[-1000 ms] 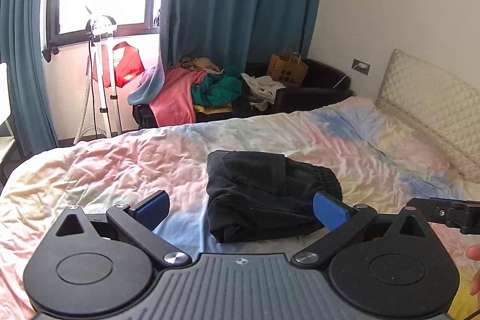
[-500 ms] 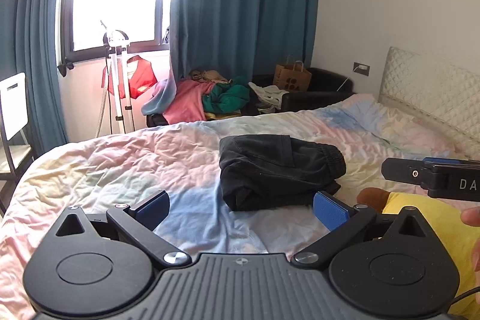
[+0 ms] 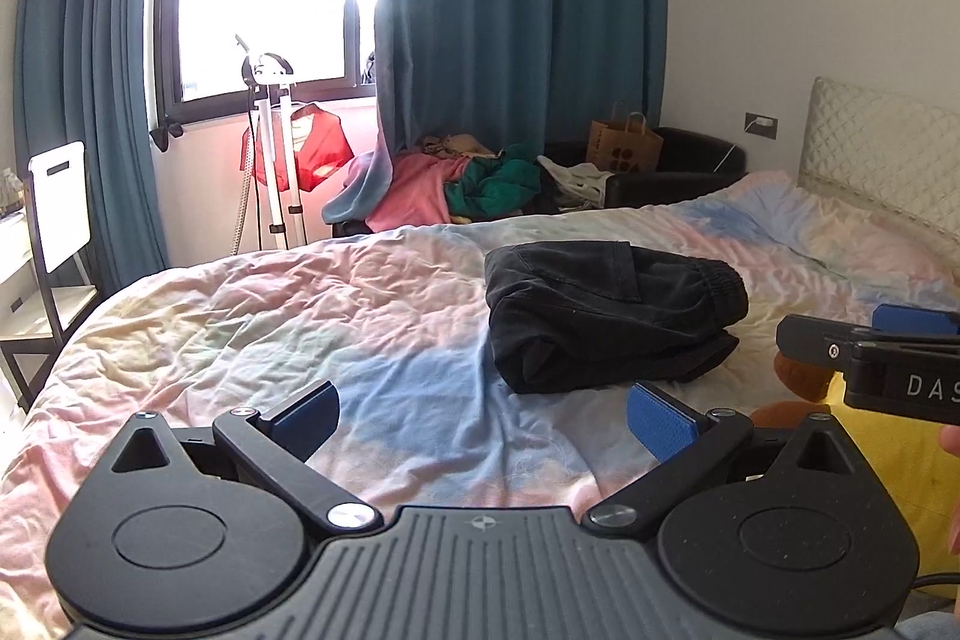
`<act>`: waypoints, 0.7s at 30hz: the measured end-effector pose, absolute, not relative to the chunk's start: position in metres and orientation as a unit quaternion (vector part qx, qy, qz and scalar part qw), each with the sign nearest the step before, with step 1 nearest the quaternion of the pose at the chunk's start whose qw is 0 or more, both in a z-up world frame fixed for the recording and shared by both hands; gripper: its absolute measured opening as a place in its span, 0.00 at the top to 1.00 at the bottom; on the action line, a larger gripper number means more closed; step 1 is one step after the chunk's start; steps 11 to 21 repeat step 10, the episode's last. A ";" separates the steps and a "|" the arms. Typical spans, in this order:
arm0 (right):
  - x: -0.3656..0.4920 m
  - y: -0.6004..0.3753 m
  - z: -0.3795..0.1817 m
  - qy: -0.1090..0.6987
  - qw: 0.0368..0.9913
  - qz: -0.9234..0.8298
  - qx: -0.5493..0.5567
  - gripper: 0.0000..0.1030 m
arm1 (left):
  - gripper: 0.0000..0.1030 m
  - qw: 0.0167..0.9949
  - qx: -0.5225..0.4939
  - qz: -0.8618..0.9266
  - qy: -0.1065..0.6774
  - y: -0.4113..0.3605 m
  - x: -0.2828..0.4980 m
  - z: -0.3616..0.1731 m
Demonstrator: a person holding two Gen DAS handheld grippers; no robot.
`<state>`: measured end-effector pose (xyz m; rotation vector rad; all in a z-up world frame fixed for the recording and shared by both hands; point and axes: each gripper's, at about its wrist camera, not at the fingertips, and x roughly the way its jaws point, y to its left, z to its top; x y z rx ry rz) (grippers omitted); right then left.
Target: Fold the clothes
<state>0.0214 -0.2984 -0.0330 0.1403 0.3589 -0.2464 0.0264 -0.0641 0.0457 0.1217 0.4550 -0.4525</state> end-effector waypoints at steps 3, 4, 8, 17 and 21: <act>0.023 -0.296 -0.038 0.180 0.973 -0.126 0.066 0.11 | 0.00 0.947 0.052 -0.227 0.223 -0.062 0.027 0.046; 0.023 -0.296 -0.039 0.181 0.973 -0.129 0.064 0.11 | 0.00 0.947 0.049 -0.227 0.222 -0.061 0.027 0.046; 0.018 -0.293 -0.040 0.182 0.972 -0.135 0.066 0.11 | 0.00 0.948 0.051 -0.229 0.213 -0.059 0.023 0.049; 0.015 -0.292 -0.040 0.183 0.971 -0.139 0.068 0.11 | 0.00 0.949 0.051 -0.230 0.212 -0.059 0.020 0.051; 0.015 -0.292 -0.040 0.183 0.971 -0.139 0.068 0.11 | 0.00 0.949 0.051 -0.230 0.212 -0.059 0.020 0.051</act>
